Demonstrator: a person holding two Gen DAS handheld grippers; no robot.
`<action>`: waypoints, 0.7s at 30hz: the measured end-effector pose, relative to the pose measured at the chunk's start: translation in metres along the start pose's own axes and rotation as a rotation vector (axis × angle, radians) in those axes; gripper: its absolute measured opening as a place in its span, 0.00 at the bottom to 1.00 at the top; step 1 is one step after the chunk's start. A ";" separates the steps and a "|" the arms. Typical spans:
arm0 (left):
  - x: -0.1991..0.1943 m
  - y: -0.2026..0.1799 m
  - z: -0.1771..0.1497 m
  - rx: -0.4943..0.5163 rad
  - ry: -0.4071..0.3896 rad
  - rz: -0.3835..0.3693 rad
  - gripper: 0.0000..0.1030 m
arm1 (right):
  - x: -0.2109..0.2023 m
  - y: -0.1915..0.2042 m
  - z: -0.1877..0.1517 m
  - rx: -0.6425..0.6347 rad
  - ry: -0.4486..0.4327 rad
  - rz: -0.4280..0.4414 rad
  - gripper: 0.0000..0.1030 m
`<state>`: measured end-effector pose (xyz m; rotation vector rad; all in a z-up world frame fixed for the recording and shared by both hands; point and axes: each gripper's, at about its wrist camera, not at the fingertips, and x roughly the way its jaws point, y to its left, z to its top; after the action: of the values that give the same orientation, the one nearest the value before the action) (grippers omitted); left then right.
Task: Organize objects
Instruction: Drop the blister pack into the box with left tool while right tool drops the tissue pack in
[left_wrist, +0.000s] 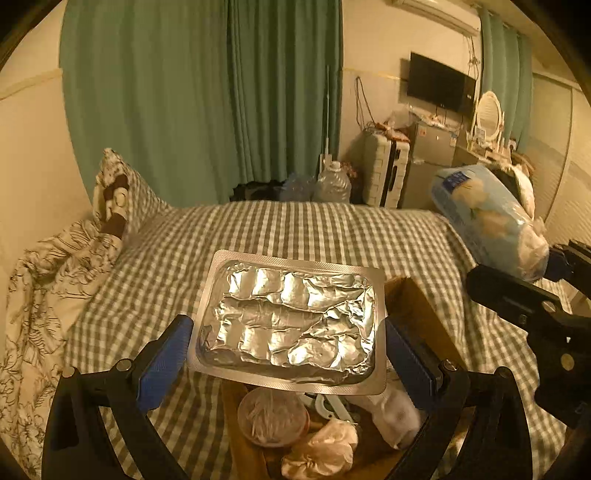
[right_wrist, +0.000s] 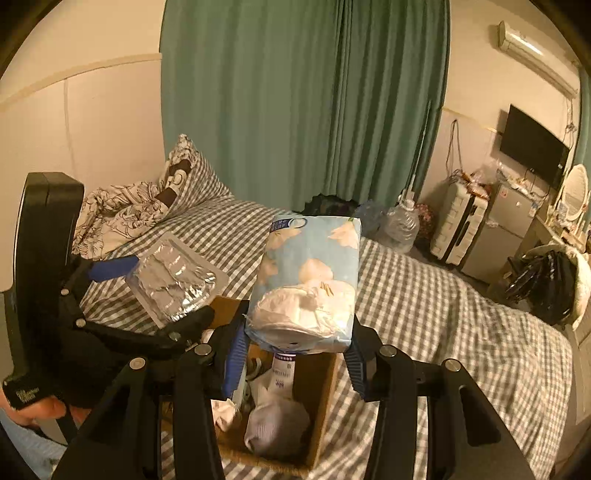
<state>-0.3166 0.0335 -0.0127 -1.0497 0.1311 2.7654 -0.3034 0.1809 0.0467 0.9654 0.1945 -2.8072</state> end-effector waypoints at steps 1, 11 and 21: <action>0.006 -0.001 -0.002 0.006 0.009 0.002 0.99 | 0.007 0.000 -0.001 0.003 0.010 0.005 0.44; 0.052 -0.007 -0.029 0.045 0.089 -0.003 1.00 | 0.071 -0.001 -0.029 0.024 0.129 0.036 0.47; 0.040 -0.015 -0.031 0.102 0.064 0.022 1.00 | 0.063 -0.011 -0.028 0.077 0.114 0.006 0.70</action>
<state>-0.3235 0.0491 -0.0627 -1.1166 0.2904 2.7138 -0.3379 0.1895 -0.0129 1.1417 0.0985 -2.7746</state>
